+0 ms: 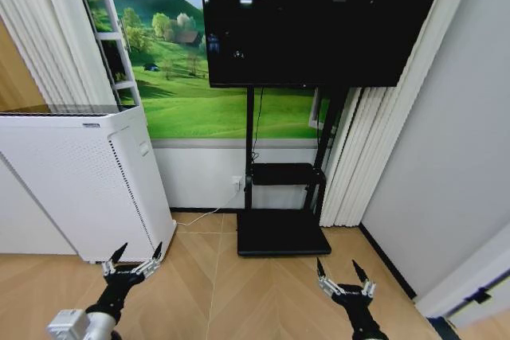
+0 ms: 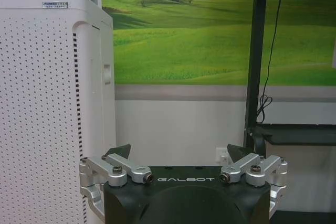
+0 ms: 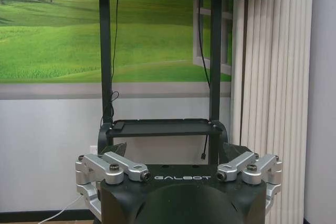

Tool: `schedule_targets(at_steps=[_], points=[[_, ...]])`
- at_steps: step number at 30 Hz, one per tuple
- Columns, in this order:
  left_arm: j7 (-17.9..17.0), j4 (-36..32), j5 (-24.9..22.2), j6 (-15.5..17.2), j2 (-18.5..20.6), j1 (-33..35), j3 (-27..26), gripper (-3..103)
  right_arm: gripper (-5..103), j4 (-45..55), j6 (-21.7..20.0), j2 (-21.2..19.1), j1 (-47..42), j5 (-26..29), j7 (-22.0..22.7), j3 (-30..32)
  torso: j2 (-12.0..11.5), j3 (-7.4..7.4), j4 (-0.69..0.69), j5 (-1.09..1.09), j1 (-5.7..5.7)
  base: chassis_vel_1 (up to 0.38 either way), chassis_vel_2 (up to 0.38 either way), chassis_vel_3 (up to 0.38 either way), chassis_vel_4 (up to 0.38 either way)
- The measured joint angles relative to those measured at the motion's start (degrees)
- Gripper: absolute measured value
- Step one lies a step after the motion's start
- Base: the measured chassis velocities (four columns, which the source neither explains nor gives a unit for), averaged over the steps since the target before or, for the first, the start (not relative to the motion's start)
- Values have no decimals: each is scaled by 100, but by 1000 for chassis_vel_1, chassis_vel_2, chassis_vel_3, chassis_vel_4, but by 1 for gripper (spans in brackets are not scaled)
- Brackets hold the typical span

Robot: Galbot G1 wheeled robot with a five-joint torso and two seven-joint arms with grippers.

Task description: Pick up the trash bin and place the garbage on the floor into it.

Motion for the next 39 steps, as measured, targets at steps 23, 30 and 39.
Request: schedule_targets(at_steps=[23,30,39], points=[[0,0,0,0,0,0,0,100,100,0,0,0,0,0,0,0,380,210,0,0,169,0,0,0,0],[1,0,0,0,0,0,0,100,100,0,0,0,0,0,0,1,362,200,0,1,163,8,5,-10,-8],[1,0,-1,0,0,0,0,100,100,0,0,-1,0,0,0,1,343,188,0,-1,152,152,144,-141,-146]])
